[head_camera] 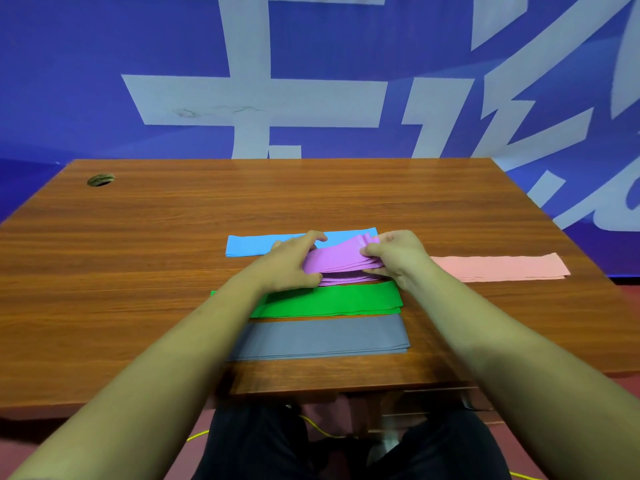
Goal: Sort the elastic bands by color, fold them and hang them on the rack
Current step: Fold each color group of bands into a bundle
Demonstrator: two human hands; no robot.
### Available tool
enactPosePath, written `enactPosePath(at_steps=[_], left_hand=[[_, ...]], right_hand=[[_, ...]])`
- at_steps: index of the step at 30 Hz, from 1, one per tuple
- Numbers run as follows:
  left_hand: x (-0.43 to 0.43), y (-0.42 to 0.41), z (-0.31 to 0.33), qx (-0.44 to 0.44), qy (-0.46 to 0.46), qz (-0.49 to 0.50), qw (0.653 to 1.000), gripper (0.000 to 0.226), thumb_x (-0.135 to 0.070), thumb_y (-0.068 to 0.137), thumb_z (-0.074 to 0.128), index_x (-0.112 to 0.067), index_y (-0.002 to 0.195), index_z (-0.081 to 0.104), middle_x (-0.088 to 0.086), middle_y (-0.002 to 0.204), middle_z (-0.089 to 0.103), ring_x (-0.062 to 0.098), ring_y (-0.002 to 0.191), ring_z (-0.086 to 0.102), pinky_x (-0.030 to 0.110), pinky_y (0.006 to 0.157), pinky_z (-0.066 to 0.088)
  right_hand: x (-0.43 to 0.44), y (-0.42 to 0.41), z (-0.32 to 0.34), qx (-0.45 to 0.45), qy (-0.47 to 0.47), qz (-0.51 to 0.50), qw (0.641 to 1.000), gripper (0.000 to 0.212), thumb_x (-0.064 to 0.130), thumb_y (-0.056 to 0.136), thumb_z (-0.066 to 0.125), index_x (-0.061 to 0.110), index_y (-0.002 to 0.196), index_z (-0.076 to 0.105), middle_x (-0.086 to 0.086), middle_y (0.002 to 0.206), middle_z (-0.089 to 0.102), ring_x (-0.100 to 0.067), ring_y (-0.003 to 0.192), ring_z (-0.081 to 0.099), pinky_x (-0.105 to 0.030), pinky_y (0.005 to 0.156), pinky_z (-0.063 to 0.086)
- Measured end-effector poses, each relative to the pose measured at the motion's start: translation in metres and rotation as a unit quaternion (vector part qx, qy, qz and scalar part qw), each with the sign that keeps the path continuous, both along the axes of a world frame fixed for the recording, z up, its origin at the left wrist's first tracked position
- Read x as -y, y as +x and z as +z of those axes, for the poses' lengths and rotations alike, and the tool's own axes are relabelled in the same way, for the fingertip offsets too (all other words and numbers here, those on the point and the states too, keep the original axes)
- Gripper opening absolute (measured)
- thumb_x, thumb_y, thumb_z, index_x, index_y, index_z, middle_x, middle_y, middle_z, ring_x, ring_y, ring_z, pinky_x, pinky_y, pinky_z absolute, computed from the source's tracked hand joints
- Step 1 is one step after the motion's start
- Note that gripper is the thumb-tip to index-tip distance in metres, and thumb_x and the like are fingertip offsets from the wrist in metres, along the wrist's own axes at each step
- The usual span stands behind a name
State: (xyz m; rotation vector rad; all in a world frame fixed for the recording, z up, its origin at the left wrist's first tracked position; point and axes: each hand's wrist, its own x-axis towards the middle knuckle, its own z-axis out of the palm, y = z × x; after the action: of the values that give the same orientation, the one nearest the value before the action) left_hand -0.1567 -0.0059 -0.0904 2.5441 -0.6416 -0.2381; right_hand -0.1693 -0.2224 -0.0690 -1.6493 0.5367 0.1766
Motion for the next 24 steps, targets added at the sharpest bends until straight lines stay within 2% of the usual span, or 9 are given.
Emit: enactPosePath(at_steps=[4, 8, 10, 13, 15, 18, 24], left_hand=[[0.002, -0.002, -0.001, 0.022, 0.028, -0.021, 0.999, 0.058, -0.032, 0.081, 0.067, -0.026, 0.131, 0.039, 0.001, 0.126, 0.053, 0.019, 0.1, 0.042, 0.033, 0.091, 0.03], [-0.002, 0.0, -0.01, 0.023, 0.019, -0.033, 0.999, 0.043, -0.032, 0.08, 0.07, -0.028, 0.119, 0.051, -0.001, 0.119, 0.05, 0.018, 0.109, 0.045, 0.033, 0.096, 0.035], [-0.003, 0.0, -0.012, 0.021, 0.005, -0.036, 0.999, 0.04, -0.031, 0.081, 0.07, -0.028, 0.118, 0.054, -0.003, 0.119, 0.049, 0.014, 0.111, 0.044, 0.029, 0.092, 0.036], [-0.004, 0.0, -0.013, 0.028, 0.002, -0.038, 0.999, 0.04, -0.034, 0.083, 0.071, -0.028, 0.118, 0.054, -0.004, 0.12, 0.049, 0.012, 0.111, 0.043, 0.027, 0.09, 0.037], [-0.006, -0.001, -0.015, 0.027, -0.009, -0.034, 0.999, 0.04, -0.035, 0.083, 0.072, -0.028, 0.118, 0.055, -0.005, 0.119, 0.049, 0.01, 0.109, 0.043, 0.028, 0.091, 0.039], [-0.008, -0.002, -0.019, 0.038, -0.034, -0.034, 0.998, 0.039, -0.034, 0.082, 0.073, -0.029, 0.117, 0.058, -0.007, 0.116, 0.047, 0.009, 0.108, 0.042, 0.026, 0.091, 0.039], [-0.009, 0.0, -0.019, 0.073, -0.04, -0.021, 0.996, 0.039, -0.039, 0.082, 0.072, -0.035, 0.119, 0.06, -0.007, 0.11, 0.049, 0.008, 0.106, 0.045, 0.026, 0.092, 0.041]], right_hand=[[0.005, 0.0, -0.007, 0.034, -0.099, 0.007, 0.995, 0.036, -0.001, 0.078, 0.076, 0.004, 0.109, 0.059, -0.018, 0.11, 0.062, -0.024, 0.077, 0.067, -0.025, 0.045, 0.055], [0.009, -0.005, -0.017, 0.082, -0.238, 0.04, 0.967, 0.024, 0.006, 0.079, 0.073, 0.013, 0.09, 0.052, -0.014, 0.098, 0.066, -0.025, 0.069, 0.071, -0.034, 0.057, 0.057], [0.008, -0.007, -0.021, 0.114, -0.306, 0.062, 0.943, 0.019, 0.009, 0.079, 0.069, 0.012, 0.089, 0.053, -0.01, 0.093, 0.066, -0.027, 0.075, 0.068, -0.038, 0.064, 0.055], [0.005, -0.011, -0.027, 0.157, -0.395, 0.073, 0.902, 0.015, 0.009, 0.079, 0.066, 0.012, 0.091, 0.058, -0.008, 0.096, 0.061, -0.028, 0.09, 0.057, -0.032, 0.069, 0.041], [0.006, -0.012, -0.031, 0.167, -0.442, 0.083, 0.878, 0.017, 0.012, 0.08, 0.069, 0.012, 0.096, 0.063, -0.009, 0.101, 0.06, -0.029, 0.099, 0.054, -0.033, 0.076, 0.042], [0.01, -0.016, -0.033, 0.163, -0.413, 0.082, 0.892, 0.033, 0.019, 0.082, 0.075, 0.014, 0.109, 0.057, -0.005, 0.099, 0.064, -0.025, 0.094, 0.058, -0.032, 0.071, 0.043], [0.014, -0.021, -0.038, 0.193, -0.408, 0.087, 0.888, 0.027, 0.023, 0.081, 0.077, 0.023, 0.099, 0.056, -0.002, 0.088, 0.066, -0.023, 0.081, 0.062, -0.03, 0.063, 0.043]])
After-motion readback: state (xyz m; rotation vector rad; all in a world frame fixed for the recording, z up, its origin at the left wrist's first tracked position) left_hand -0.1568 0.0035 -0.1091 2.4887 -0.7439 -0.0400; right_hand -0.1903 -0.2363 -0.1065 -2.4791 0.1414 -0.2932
